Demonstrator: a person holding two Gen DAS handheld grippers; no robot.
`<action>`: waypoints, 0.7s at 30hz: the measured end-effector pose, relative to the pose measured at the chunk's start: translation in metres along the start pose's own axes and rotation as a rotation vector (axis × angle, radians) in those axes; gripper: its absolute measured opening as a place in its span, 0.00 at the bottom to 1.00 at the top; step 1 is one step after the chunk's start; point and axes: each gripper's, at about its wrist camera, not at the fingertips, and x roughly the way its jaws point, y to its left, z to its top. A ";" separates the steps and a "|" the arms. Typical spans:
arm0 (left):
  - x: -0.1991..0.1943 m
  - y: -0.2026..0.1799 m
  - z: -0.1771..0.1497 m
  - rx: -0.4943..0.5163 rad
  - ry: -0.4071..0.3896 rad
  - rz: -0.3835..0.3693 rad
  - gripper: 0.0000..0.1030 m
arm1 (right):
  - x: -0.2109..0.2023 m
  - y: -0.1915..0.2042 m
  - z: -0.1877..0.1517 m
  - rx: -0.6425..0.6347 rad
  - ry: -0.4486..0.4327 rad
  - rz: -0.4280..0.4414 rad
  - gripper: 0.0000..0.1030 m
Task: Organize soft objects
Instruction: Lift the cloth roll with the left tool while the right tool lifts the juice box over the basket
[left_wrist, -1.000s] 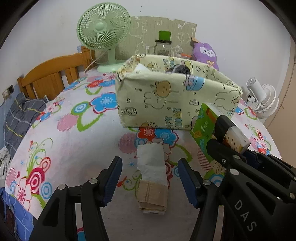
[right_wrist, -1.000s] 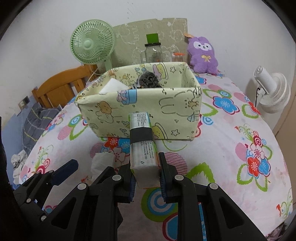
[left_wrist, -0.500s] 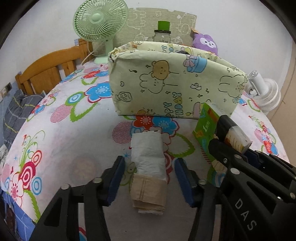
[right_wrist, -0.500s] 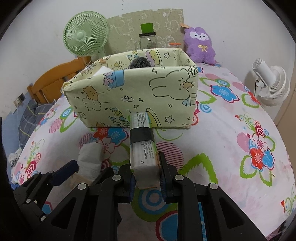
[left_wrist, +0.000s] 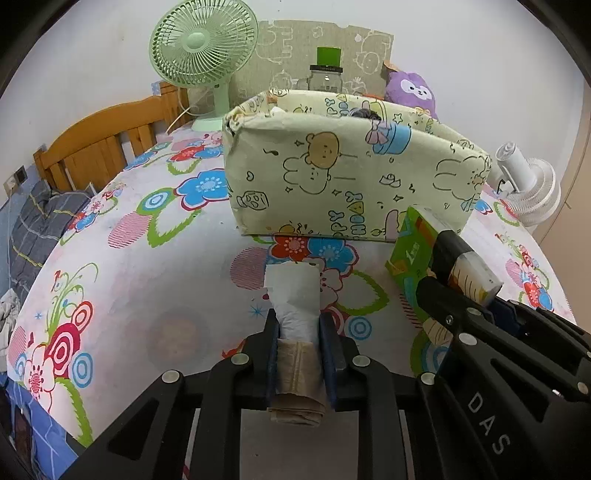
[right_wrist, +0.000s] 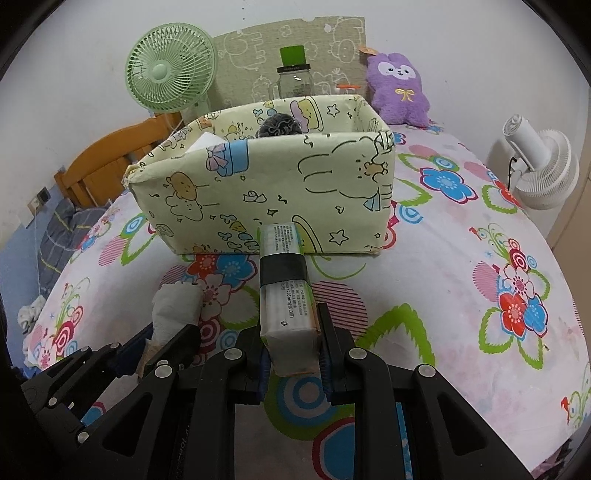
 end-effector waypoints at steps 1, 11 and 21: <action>-0.001 0.000 0.001 -0.001 -0.003 0.000 0.18 | -0.002 0.000 0.001 0.000 -0.004 0.001 0.24; -0.028 -0.003 0.012 -0.001 -0.058 -0.006 0.18 | -0.029 0.004 0.012 0.001 -0.055 0.012 0.24; -0.059 -0.007 0.031 0.010 -0.126 -0.024 0.18 | -0.063 0.004 0.030 0.014 -0.127 0.016 0.24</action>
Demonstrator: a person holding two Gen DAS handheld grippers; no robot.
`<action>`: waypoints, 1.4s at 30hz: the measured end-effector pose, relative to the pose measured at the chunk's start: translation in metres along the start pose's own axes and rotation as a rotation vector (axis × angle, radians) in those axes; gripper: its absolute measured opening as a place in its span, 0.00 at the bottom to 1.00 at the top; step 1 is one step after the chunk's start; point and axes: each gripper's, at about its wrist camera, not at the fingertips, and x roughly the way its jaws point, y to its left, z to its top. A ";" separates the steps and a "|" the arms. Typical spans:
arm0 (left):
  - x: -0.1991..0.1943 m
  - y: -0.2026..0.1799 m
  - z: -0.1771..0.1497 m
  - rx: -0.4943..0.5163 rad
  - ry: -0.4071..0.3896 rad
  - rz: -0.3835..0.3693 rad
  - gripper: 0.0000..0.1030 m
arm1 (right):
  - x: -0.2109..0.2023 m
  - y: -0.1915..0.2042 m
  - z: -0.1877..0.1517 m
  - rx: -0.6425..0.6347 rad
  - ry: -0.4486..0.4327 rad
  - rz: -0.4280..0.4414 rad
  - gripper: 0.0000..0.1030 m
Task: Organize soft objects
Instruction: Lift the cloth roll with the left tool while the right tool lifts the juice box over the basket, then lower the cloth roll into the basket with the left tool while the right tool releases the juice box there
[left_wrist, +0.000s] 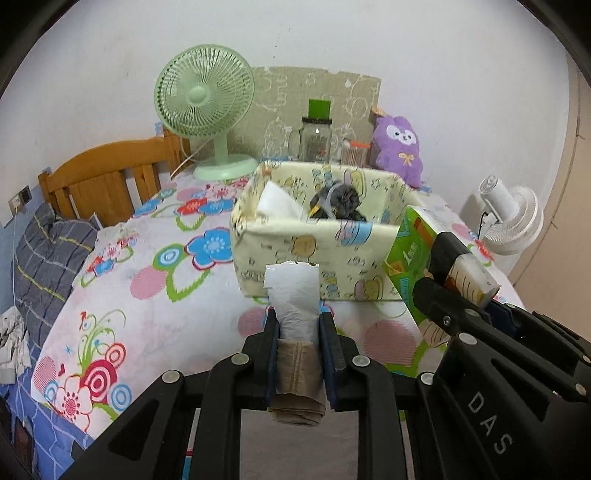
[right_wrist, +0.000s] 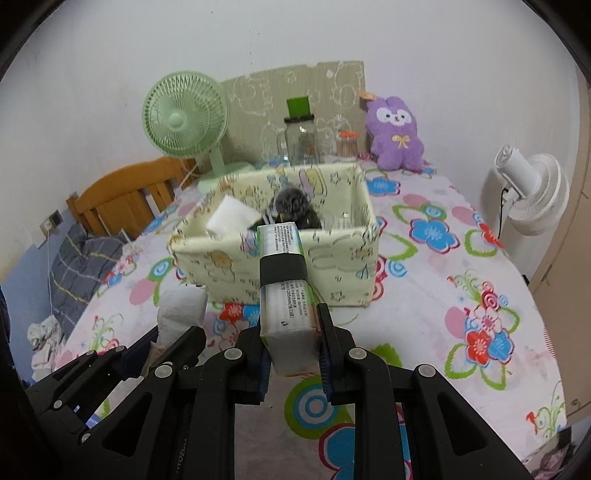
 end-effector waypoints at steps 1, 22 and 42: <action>-0.002 -0.001 0.002 0.003 -0.005 0.001 0.18 | -0.003 0.000 0.002 0.002 -0.005 0.001 0.24; -0.026 -0.005 0.043 0.035 -0.103 -0.021 0.18 | -0.032 0.005 0.042 -0.004 -0.083 -0.017 0.24; 0.000 -0.005 0.080 0.039 -0.134 -0.026 0.18 | -0.009 0.003 0.080 -0.007 -0.129 -0.024 0.24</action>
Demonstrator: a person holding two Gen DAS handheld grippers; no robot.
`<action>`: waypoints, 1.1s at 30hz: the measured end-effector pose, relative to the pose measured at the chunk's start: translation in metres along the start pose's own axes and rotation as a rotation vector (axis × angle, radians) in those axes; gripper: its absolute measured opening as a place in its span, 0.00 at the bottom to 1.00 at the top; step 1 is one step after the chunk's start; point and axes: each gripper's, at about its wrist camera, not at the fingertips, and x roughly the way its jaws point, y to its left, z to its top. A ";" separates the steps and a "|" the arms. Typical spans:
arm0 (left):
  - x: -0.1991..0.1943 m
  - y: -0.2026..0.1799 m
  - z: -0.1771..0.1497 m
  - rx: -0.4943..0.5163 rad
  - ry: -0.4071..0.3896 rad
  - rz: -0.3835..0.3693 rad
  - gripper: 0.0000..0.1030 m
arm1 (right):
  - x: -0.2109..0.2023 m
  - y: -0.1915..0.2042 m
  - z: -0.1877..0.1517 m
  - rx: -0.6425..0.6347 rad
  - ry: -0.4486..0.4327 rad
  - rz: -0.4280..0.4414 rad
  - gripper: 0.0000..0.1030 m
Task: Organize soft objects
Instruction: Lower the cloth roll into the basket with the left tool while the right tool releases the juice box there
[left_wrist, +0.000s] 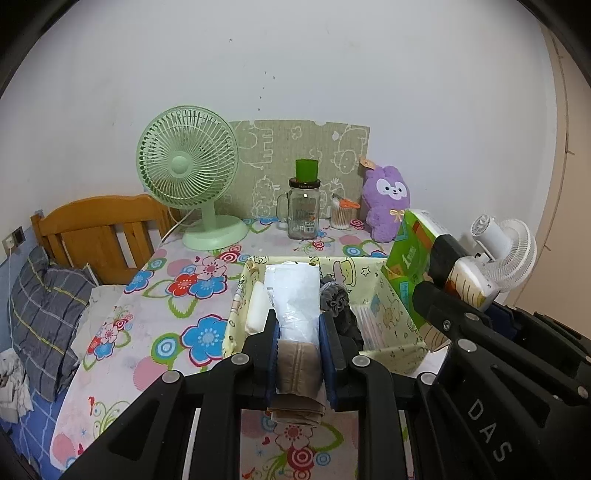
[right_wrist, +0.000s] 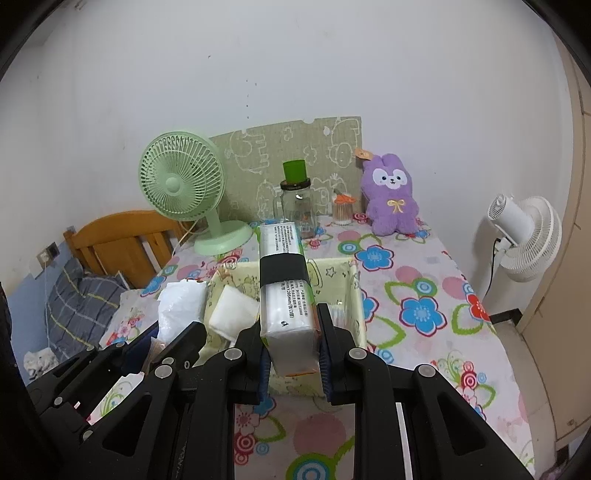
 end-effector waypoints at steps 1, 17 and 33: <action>0.003 0.000 0.001 -0.002 0.003 -0.001 0.18 | 0.003 0.000 0.001 0.000 0.002 0.002 0.24; 0.048 -0.008 0.018 0.010 0.028 0.013 0.18 | 0.049 -0.015 0.019 0.001 -0.002 0.023 0.24; 0.089 -0.007 0.005 0.005 0.107 0.034 0.33 | 0.092 -0.022 0.008 0.003 0.061 0.046 0.24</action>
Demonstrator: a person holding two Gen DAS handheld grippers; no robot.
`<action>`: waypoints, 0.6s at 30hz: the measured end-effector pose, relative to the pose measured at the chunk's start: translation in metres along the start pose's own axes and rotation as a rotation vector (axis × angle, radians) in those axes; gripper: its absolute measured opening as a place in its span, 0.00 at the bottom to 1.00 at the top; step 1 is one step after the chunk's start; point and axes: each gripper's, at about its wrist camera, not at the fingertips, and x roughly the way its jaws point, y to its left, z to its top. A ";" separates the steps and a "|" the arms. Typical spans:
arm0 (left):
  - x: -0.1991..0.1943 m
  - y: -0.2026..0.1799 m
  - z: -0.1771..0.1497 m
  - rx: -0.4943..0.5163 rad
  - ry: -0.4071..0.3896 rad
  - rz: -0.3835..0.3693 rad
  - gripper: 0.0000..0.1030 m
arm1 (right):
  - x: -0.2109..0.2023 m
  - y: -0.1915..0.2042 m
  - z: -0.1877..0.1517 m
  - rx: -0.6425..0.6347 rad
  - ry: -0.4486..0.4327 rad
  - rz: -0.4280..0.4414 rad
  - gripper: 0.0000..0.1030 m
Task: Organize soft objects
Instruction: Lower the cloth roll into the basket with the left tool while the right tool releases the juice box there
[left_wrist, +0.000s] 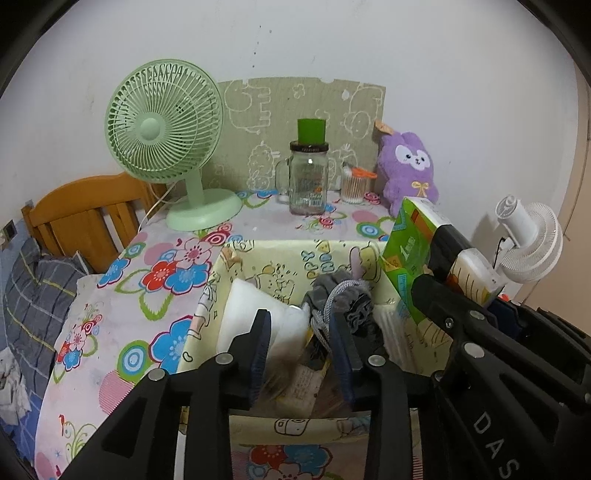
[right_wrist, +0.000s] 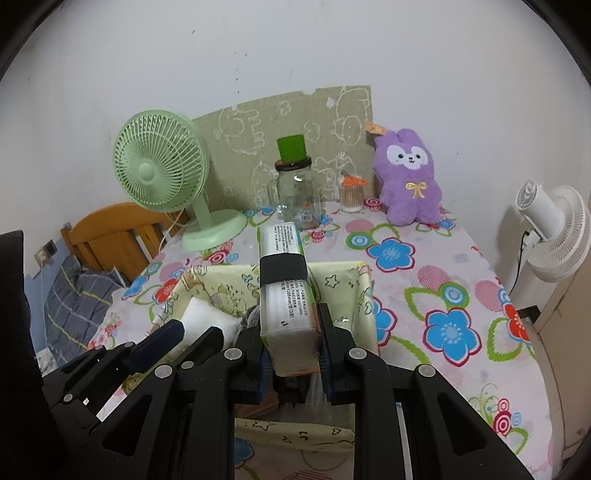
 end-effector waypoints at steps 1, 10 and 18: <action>0.002 0.000 -0.001 0.001 0.005 0.003 0.34 | 0.002 0.000 0.000 -0.001 0.004 -0.001 0.24; 0.005 0.006 -0.009 0.003 0.037 0.029 0.50 | 0.009 0.004 -0.009 -0.008 0.029 0.014 0.24; 0.004 0.011 -0.015 0.002 0.047 0.039 0.64 | 0.013 0.010 -0.014 -0.018 0.075 0.081 0.24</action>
